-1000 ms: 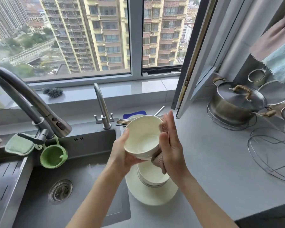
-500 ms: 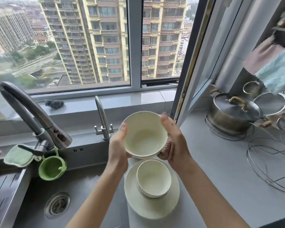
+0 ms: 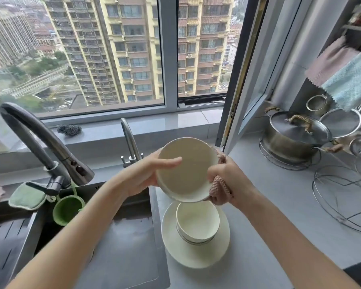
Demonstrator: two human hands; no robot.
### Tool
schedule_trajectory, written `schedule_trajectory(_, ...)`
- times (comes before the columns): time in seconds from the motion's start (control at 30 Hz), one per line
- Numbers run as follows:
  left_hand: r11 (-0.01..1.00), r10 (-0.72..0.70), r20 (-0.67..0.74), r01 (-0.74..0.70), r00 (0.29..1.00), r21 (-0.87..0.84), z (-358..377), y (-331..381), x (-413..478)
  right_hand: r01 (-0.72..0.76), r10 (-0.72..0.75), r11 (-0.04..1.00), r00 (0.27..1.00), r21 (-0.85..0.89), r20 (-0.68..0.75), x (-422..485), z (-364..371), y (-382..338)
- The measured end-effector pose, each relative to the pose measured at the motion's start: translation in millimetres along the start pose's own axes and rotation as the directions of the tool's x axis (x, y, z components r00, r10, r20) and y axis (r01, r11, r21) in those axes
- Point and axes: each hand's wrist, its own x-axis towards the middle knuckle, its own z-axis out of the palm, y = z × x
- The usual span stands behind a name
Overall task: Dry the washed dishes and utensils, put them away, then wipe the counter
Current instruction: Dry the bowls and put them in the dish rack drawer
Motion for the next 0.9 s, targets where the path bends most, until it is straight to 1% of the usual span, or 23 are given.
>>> schedule_trajectory(0.03,1.0,-0.001,0.003,0.001,1.0,-0.005,2,2,1,-0.018,0.02,0.997,1.0,-0.077,0.021,0,-1,-5)
schedule_trajectory(0.07,0.999,0.02,-0.03,-0.021,0.999,-0.031,7,2,1,-0.042,0.046,0.993,0.998,-0.114,0.031,0,-1,-10)
schedule_trajectory(0.1,0.996,0.061,-0.097,-0.067,0.993,-0.063,12,-1,2,-0.06,0.064,0.991,0.997,-0.117,0.033,1,-1,-13)
schedule_trajectory(0.13,0.988,0.104,-0.19,-0.124,0.976,-0.096,16,-6,3,-0.067,0.071,0.995,0.997,-0.077,0.039,4,-2,-15)
schedule_trajectory(0.2,0.96,0.159,-0.366,-0.23,0.917,-0.159,30,-22,6,-0.065,0.062,0.993,0.998,0.101,0.032,9,-4,-8)
schedule_trajectory(0.23,0.939,0.186,-0.451,-0.292,0.873,-0.179,39,-32,8,-0.056,0.054,0.979,0.998,0.196,0.013,12,-3,-2)
schedule_trajectory(0.27,0.92,0.208,-0.547,-0.352,0.811,-0.172,49,-41,10,-0.062,0.069,0.961,0.998,0.269,-0.017,15,-1,7)
schedule_trajectory(0.33,0.888,0.219,-0.72,-0.44,0.658,-0.132,73,-53,17,-0.125,0.16,0.924,0.985,0.361,-0.068,15,11,26)
schedule_trajectory(0.37,0.871,0.209,-0.76,-0.47,0.615,-0.141,85,-55,17,-0.117,0.174,0.91,0.979,0.397,-0.11,15,14,34)
schedule_trajectory(0.4,0.852,0.195,-0.777,-0.495,0.599,-0.168,94,-56,17,-0.078,0.154,0.904,0.976,0.421,-0.151,13,16,38)
schedule_trajectory(0.47,0.856,0.219,-0.767,-0.496,0.603,-0.145,97,-65,16,-0.035,0.133,0.908,0.969,0.417,-0.209,11,15,42)
schedule_trajectory(0.5,0.879,0.245,-0.726,-0.464,0.642,-0.114,89,-69,17,-0.032,0.125,0.922,0.968,0.386,-0.218,10,11,43)
schedule_trajectory(0.53,0.898,0.259,-0.631,-0.422,0.731,-0.121,77,-69,15,-0.035,0.119,0.934,0.969,0.356,-0.217,7,6,41)
schedule_trajectory(0.57,0.923,0.237,-0.488,-0.352,0.84,-0.158,61,-64,13,-0.045,0.116,0.948,0.97,0.316,-0.212,3,1,38)
schedule_trajectory(0.6,0.945,0.181,-0.331,-0.257,0.926,-0.201,44,-56,11,-0.055,0.11,0.955,0.978,0.291,-0.179,1,-5,35)
schedule_trajectory(0.63,0.965,0.12,-0.187,-0.159,0.975,-0.21,30,-47,11,-0.067,0.107,0.964,0.984,0.257,-0.144,0,-10,29)
schedule_trajectory(0.67,0.982,0.069,-0.069,-0.08,0.995,-0.174,21,-37,11,-0.071,0.095,0.974,0.99,0.216,-0.103,-2,-14,23)
schedule_trajectory(0.7,0.993,0.038,0.02,-0.036,0.999,-0.111,15,-29,12,-0.078,0.087,0.986,0.994,0.15,-0.06,-2,-17,17)
schedule_trajectory(0.73,0.998,0.019,0.064,-0.015,0.998,-0.061,14,-24,13,-0.084,0.087,0.993,0.996,0.088,-0.031,-3,-19,10)
schedule_trajectory(0.77,0.999,0.011,0.074,-0.009,0.997,-0.035,15,-20,15,-0.11,0.11,0.993,0.994,0.047,-0.001,-4,-20,6)
schedule_trajectory(0.83,0.997,0.046,0.024,-0.044,0.999,-0.055,22,-18,16,-0.174,0.17,0.983,0.983,0.053,0.063,-4,-21,3)
schedule_trajectory(0.87,0.992,0.082,-0.034,-0.085,0.996,-0.092,28,-19,16,-0.17,0.165,0.983,0.983,0.065,0.08,-3,-21,4)
schedule_trajectory(0.9,0.982,0.118,-0.124,-0.134,0.985,-0.133,35,-23,17,-0.149,0.143,0.985,0.987,0.09,0.069,-2,-21,5)
